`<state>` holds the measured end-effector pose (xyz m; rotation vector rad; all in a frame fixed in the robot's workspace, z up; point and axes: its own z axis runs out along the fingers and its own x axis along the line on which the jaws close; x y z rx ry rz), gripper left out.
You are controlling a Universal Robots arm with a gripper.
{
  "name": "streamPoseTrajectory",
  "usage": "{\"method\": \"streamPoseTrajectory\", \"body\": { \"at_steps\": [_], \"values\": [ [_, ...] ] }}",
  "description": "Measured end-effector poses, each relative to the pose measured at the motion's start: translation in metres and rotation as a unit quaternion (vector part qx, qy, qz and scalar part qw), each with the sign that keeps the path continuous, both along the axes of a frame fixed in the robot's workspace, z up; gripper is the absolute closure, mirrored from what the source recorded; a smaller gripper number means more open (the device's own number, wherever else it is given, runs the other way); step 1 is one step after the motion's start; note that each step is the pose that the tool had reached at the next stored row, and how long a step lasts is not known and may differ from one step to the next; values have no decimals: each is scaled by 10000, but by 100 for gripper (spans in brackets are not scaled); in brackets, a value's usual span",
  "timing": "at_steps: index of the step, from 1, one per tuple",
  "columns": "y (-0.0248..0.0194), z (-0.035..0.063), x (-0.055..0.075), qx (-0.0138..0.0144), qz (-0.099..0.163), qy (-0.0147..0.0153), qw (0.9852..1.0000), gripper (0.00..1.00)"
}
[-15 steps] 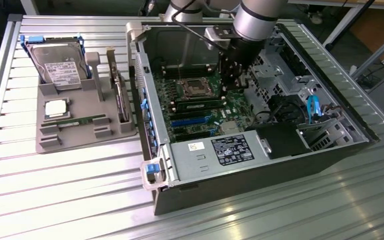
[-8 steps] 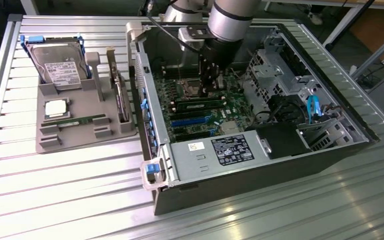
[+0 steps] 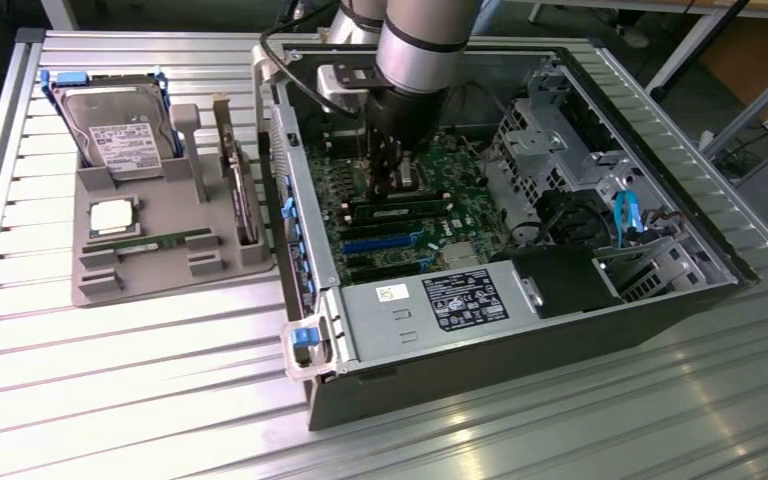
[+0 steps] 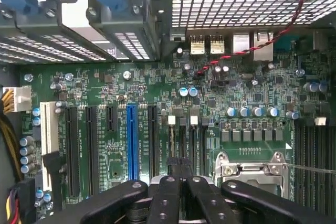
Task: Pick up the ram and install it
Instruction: 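Press down the ram until it locks into place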
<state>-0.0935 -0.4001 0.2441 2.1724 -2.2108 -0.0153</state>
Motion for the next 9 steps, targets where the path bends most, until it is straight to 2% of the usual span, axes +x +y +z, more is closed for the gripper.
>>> {"method": "streamPoseTrajectory", "body": {
  "at_steps": [3, 9],
  "values": [
    [0, -39, -91, 1, 0, -1, 10000, 90],
    [-4, -122, -92, -2, 0, 1, 10000, 90]
  ]
}}
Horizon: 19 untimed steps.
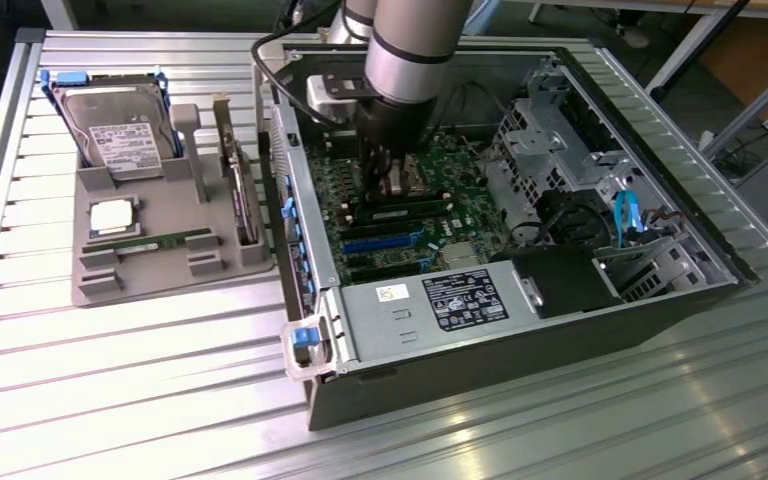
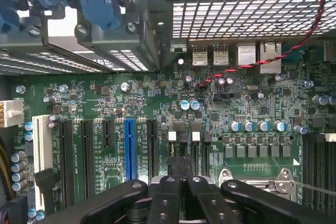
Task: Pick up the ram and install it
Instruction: 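Press down the ram until it locks into place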
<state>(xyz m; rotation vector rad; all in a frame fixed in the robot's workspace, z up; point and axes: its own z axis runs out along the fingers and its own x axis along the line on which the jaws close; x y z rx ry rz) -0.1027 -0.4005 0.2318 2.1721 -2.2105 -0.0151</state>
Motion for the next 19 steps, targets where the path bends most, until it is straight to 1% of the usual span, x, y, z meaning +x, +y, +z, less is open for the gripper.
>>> {"method": "streamPoseTrajectory", "body": {
  "at_steps": [3, 4, 6, 7, 8, 9, 11, 15, 18, 19],
  "values": [
    [0, -17, 0, -1, 0, 1, 10000, 90],
    [3, 4, 2, 12, 0, -9, 10000, 90],
    [1, 147, 5, 3, 1, -3, 10000, 90],
    [1, 160, 42, 3, 0, -3, 10000, 90],
    [1, 161, 109, 3, 0, -1, 10000, 90],
    [1, 161, 203, 2, 0, 1, 10000, 90],
    [0, 169, 337, 2, 0, 2, 10000, 90],
    [1, 190, 474, 3, 0, 2, 10000, 90],
    [1, 224, 641, 2, 0, 2, 10000, 90],
    [1, 238, 669, 3, 0, 1, 10000, 90]
  ]
}}
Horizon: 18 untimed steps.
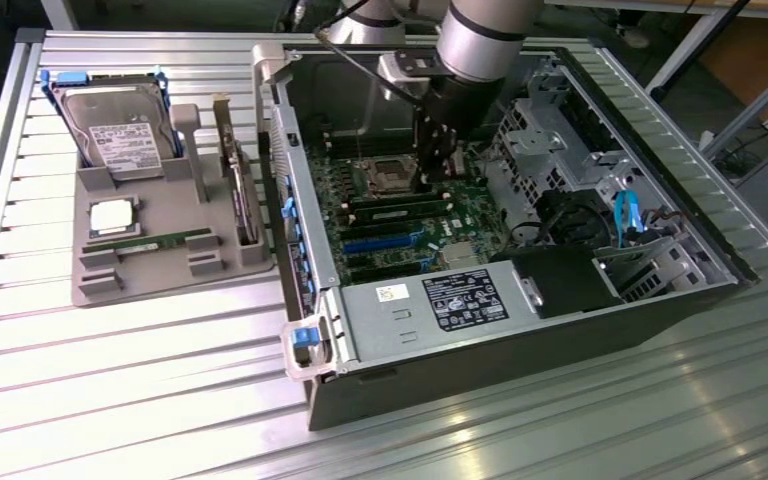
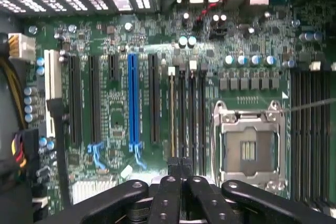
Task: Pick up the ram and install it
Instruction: 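Press down the ram until it locks into place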
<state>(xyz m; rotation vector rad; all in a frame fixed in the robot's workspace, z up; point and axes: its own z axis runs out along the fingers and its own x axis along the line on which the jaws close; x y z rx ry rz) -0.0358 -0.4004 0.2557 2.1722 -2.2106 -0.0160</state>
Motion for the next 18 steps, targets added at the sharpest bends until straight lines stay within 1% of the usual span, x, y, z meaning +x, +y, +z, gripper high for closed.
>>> {"method": "streamPoseTrajectory", "body": {
  "at_steps": [1, 3, 5, 7, 9, 13, 14, 16, 18],
  "values": [
    [0, 15, 20, 0, 0, 0, 10000, 90],
    [0, 85, 74, 0, 0, 0, 10000, 90],
    [0, 176, 153, 0, 0, 0, 10000, 90],
    [0, 237, 234, 0, 0, 0, 10000, 90],
    [0, 259, 274, 0, 0, 0, 10000, 90],
    [0, 332, 398, 0, 0, 0, 10000, 90],
    [0, 364, 428, 0, 0, 0, 10000, 90],
    [0, 491, 465, 0, 0, 0, 10000, 90],
    [0, 528, 472, 0, 0, 0, 10000, 90]
  ]
}}
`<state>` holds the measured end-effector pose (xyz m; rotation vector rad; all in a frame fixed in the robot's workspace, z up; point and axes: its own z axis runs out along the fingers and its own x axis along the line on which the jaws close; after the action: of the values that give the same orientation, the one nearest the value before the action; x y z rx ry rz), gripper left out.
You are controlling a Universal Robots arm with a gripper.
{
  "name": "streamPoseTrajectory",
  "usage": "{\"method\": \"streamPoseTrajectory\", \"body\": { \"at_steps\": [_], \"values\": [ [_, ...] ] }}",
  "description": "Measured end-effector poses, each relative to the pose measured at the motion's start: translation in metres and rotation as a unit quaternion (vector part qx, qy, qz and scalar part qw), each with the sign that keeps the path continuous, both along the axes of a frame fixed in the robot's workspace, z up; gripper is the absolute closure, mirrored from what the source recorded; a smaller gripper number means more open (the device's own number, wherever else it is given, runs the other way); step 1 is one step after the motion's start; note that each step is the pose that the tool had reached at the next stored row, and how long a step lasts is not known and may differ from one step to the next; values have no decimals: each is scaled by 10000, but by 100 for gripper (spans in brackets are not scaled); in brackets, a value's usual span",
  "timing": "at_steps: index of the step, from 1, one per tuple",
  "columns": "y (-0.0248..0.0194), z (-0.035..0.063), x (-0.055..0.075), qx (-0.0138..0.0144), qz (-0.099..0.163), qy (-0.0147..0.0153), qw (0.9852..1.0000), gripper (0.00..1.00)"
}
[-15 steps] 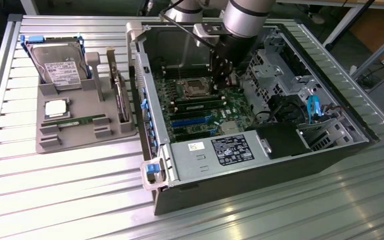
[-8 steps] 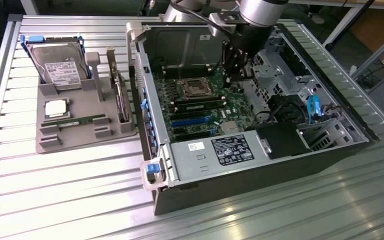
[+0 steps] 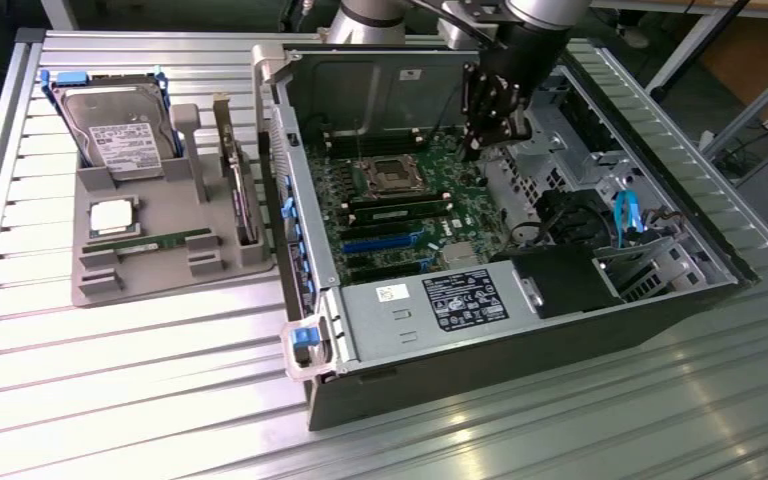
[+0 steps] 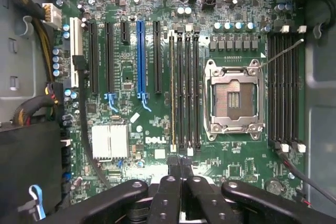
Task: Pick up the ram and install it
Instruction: 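Press down the ram until it locks into place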
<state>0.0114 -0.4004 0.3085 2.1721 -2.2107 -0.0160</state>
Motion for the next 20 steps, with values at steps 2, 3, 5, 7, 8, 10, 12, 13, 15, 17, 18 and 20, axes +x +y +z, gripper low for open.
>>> {"method": "streamPoseTrajectory", "body": {
  "at_steps": [2, 3, 5, 7, 8, 10, 12, 13, 15, 17, 18, 20],
  "values": [
    [0, 14, 1, 1, 0, 0, 10000, 90],
    [0, 14, 2, 1, 0, 0, 10000, 90],
    [0, 13, 2, 1, 0, 0, 10000, 90],
    [0, 14, 2, 0, 0, 0, 10000, 90],
    [0, 14, 2, 0, 0, 0, 10000, 90],
    [0, 14, 2, 0, 0, 0, 10000, 90],
    [0, 14, 2, 0, 0, 0, 10000, 90],
    [0, 14, 2, 0, 0, 0, 10000, 90],
    [0, 14, 1, 0, -126, 0, 9999, 90],
    [0, 12, 1, -5, -530, 0, 9986, 90],
    [0, 11, 2, -8, -640, 0, 9980, 90],
    [0, 9, 1, -11, -959, 0, 9954, 90]
  ]
}}
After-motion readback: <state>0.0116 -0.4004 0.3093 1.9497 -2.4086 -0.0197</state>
